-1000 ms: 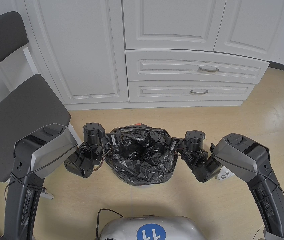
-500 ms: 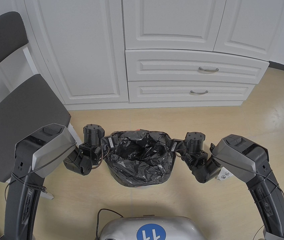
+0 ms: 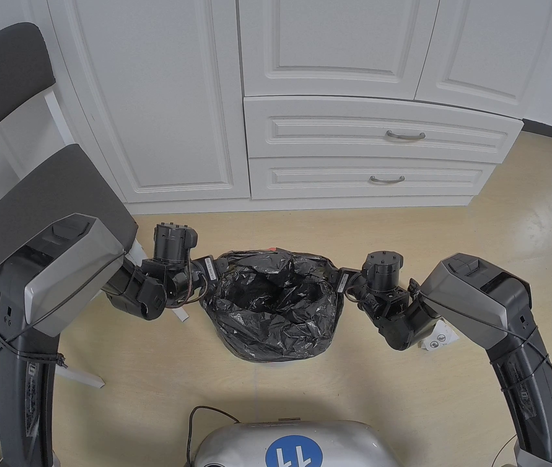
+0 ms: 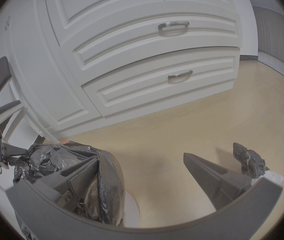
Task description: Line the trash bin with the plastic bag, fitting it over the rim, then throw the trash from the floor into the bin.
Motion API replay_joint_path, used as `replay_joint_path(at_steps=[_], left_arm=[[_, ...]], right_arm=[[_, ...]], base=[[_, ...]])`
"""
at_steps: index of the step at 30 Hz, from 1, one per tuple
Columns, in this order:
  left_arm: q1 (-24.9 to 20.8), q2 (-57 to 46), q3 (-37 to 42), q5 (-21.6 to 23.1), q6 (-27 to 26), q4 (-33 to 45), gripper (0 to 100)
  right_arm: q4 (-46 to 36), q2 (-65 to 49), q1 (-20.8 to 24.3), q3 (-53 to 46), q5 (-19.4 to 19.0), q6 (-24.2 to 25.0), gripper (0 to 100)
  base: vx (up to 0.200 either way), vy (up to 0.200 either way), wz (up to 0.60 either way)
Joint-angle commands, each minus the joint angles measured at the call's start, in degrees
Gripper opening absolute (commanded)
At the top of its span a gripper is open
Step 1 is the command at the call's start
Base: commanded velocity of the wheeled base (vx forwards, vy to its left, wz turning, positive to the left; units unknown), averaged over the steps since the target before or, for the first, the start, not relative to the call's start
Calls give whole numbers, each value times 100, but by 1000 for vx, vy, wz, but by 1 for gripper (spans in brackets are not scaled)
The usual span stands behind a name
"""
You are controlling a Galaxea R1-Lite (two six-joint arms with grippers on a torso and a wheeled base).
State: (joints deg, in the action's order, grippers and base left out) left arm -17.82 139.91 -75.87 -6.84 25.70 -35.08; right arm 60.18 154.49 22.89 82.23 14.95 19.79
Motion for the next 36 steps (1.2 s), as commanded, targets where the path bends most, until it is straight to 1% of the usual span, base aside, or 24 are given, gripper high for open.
replay_joint_path(at_steps=[1,7,11,18,20,21,29,34,36], left_arm=[[77,-166,-279,34,49,678,100],[147,1,-648,34,225,1267,100],[174,230,-885,34,366,1469,100],[191,572,-1175,51,427,1768,100],[191,572,-1175,51,427,1768,100],[191,660,-1246,51,480,1812,100],[174,933,-1483,7,533,1795,100],[174,1152,-1817,-204,559,1803,100],[174,1170,-1861,-221,603,1803,100]], right_arm=[[-455,-350,-57,-163,0,43,100],[-745,-481,-110,-181,0,61,100],[-868,-490,-118,-181,0,61,100],[-1202,-481,-118,-216,0,61,100],[-1202,-481,-118,-216,0,61,100],[-1343,-473,-162,-207,0,61,100],[-1369,-402,-171,-181,0,61,100],[-1369,-130,-198,-40,0,61,100],[-1360,-86,-198,-14,0,61,100]], base=[[0,0,0],[0,0,0],[0,0,0],[0,0,0],[0,0,0],[0,0,0],[0,0,0],[0,0,0],[0,0,0]])
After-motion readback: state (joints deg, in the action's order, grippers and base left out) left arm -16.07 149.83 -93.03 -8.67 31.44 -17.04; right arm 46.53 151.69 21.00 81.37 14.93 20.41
